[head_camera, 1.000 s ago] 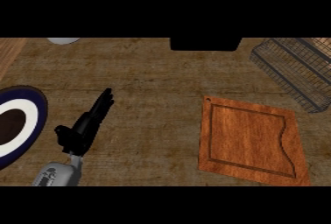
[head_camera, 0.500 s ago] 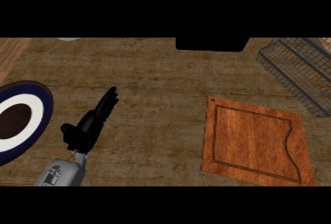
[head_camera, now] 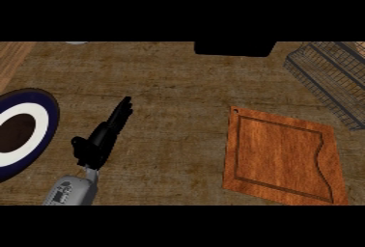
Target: Pick the cupcake from the cutting board and place it in the tiered basket
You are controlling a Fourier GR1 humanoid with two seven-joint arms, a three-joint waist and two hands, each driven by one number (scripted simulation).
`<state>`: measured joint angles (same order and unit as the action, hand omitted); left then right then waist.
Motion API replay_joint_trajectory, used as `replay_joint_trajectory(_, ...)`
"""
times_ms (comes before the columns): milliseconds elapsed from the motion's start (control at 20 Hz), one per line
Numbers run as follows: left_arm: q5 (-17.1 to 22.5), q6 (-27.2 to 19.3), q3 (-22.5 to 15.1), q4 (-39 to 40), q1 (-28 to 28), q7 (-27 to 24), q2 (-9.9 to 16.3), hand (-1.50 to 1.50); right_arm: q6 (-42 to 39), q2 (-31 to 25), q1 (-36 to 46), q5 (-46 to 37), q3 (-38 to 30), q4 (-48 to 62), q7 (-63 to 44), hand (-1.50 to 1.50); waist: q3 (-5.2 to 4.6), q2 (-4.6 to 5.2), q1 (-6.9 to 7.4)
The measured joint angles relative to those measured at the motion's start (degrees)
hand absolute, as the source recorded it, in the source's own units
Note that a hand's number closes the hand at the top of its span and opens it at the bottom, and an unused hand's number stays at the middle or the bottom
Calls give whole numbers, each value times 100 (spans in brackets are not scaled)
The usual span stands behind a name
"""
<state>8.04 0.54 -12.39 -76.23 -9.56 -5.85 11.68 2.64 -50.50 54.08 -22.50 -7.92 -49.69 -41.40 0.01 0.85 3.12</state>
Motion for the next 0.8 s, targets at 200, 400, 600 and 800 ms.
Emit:
replay_joint_trajectory(200, -34, 33, 14, 4, 0, -15, -20, 0, 254, 314, 573, -227, 38, 997, 430, 150, 1, 7, 5)
replay_joint_trajectory(400, -44, 37, 60, -51, -64, 121, -18, 0, 492, 588, 1072, -300, -58, 1742, 757, 150, 4, 9, 0)
replay_joint_trajectory(600, -31, 92, 155, 13, -138, 116, 3, 0, 720, 782, 1336, -205, -297, 2326, 1107, 150, 3, 14, -18)
replay_joint_trajectory(800, -63, 111, 138, 23, -7, -1, -30, 0, 830, 953, 1568, 164, -738, 2719, 824, -150, 4, 3, -45)
